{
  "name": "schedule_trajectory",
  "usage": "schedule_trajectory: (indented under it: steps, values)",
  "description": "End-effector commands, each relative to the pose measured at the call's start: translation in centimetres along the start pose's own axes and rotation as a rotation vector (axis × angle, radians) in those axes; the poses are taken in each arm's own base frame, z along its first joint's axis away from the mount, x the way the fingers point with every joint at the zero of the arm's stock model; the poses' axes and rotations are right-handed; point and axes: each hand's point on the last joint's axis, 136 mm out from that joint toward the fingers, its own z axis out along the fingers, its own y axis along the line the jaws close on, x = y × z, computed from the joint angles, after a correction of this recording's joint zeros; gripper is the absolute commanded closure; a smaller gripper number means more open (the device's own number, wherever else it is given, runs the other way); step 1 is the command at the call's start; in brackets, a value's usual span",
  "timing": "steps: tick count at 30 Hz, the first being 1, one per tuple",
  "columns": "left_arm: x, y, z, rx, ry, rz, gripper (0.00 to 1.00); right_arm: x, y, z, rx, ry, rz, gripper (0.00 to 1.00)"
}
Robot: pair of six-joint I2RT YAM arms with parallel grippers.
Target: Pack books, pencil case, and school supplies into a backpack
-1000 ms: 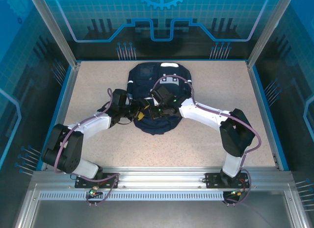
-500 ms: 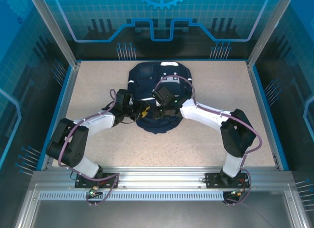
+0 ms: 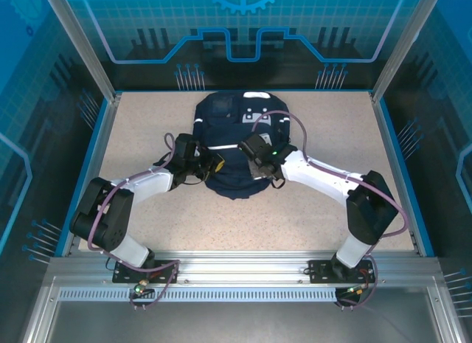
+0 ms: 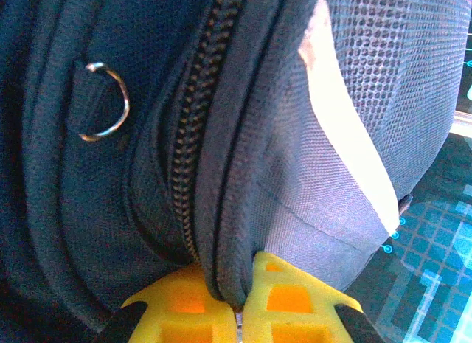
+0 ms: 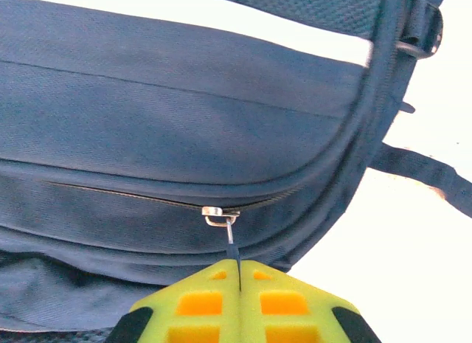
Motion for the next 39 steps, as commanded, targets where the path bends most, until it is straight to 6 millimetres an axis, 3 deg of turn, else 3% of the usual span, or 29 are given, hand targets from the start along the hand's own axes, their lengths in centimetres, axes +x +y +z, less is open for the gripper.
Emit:
schedule_trajectory:
  steps: [1,3,6,11,18,24,28,33,36,39]
  values:
    - [-2.1,0.2,-0.2,-0.008,-0.082,0.039,1.0,1.2,-0.8,-0.7,-0.042,0.049,-0.035,1.0]
    - [-2.0,0.0,-0.2,-0.001,-0.073,0.044,1.0,1.2,1.0,-1.1,-0.144,0.062,-0.048,0.82]
    - [-1.8,-0.5,-0.3,0.01,-0.06,0.054,1.0,0.8,1.7,-0.9,-0.163,0.065,-0.056,0.59]
    - [-1.6,-0.5,-0.4,0.01,-0.052,0.063,1.0,0.7,1.0,0.7,-0.08,0.104,-0.06,0.54]
    - [-1.4,-0.6,-0.3,0.009,-0.038,0.072,1.0,0.8,1.2,2.1,-0.05,0.112,-0.046,0.63]
    - [-1.6,-0.5,-0.6,0.004,-0.044,0.078,1.0,0.4,-0.2,2.0,0.02,0.093,-0.042,0.89]
    - [-2.2,0.1,-1.4,-0.011,-0.066,0.079,1.0,0.2,-2.4,1.2,0.095,0.059,-0.007,0.98]
    - [-2.3,0.4,-2.4,-0.039,-0.09,0.119,1.0,0.3,-5.8,1.9,0.088,0.075,0.043,1.0]
    - [-2.5,0.8,-2.9,-0.051,-0.103,0.126,1.0,0.0,-5.5,2.3,-0.032,0.075,0.044,1.0]
    - [-3.2,1.4,-3.7,-0.057,-0.115,0.118,1.0,-0.1,-3.8,1.6,-0.139,0.076,-0.007,1.0]
